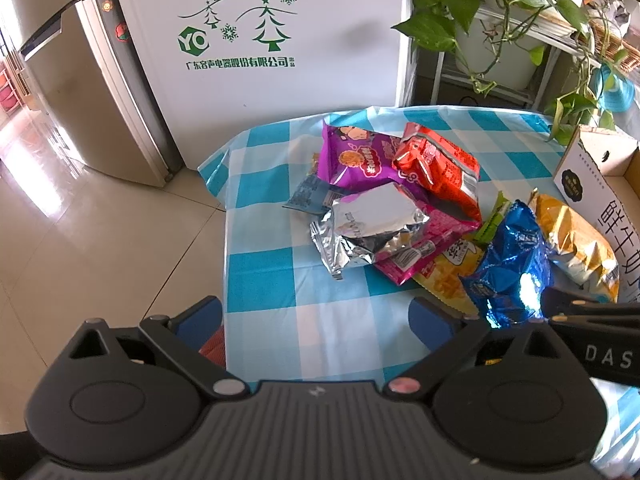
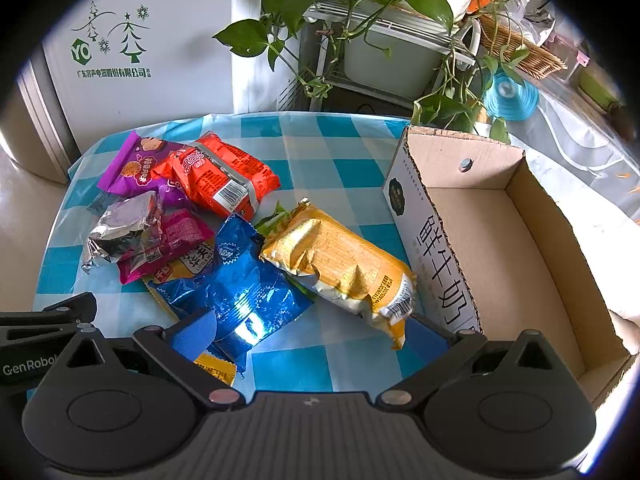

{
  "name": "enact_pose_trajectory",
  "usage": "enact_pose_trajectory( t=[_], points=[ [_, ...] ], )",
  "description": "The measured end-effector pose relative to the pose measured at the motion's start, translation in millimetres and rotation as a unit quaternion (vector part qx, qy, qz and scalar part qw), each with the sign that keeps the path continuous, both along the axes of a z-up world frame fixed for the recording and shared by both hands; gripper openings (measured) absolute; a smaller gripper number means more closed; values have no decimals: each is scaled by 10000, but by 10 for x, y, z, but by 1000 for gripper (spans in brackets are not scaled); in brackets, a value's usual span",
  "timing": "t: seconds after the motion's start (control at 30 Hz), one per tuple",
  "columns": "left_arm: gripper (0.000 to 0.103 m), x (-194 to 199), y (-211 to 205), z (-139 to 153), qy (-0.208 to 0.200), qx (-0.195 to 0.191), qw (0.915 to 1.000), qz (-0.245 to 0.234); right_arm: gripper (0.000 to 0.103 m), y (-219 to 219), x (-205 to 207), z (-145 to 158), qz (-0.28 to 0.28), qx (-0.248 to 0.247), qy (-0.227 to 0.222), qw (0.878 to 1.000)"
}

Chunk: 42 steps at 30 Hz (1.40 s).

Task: Organize snacks
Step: 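Lower the left tool toward the small yellow cake packet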

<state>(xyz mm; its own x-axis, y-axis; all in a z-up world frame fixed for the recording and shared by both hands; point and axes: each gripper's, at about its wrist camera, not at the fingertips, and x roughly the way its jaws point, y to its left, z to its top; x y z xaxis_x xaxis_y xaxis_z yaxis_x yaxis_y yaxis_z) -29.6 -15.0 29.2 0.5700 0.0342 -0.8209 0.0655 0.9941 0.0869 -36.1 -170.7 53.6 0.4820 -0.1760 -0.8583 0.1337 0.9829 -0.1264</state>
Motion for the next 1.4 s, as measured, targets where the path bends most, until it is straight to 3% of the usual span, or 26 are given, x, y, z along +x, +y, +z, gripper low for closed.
enact_pose_trajectory(
  t=[0.47,0.6,0.8,0.97,1.13,1.4],
  points=[
    [99,-32,-24,15,23,-198,9997,-172,103,-60,-29,15,40,160,-38,9999],
    [100,-38,-29,4,113,-449,9984,-338,103,-164,-58,46,64,437,-70,9990],
    [100,-74,-119,-70,271,-526,9961,-651,103,-354,-89,135,32,973,-194,9951],
    [100,-137,-231,-172,504,-738,9902,-1078,103,-553,-120,236,-104,1515,-390,9876],
    [100,-220,-384,-288,634,-704,9853,-1421,103,-712,-170,265,-282,1973,-432,9790],
    [100,-289,-536,-446,740,-460,9836,-1578,103,-764,-223,291,-316,2037,-454,9775]
  ],
)
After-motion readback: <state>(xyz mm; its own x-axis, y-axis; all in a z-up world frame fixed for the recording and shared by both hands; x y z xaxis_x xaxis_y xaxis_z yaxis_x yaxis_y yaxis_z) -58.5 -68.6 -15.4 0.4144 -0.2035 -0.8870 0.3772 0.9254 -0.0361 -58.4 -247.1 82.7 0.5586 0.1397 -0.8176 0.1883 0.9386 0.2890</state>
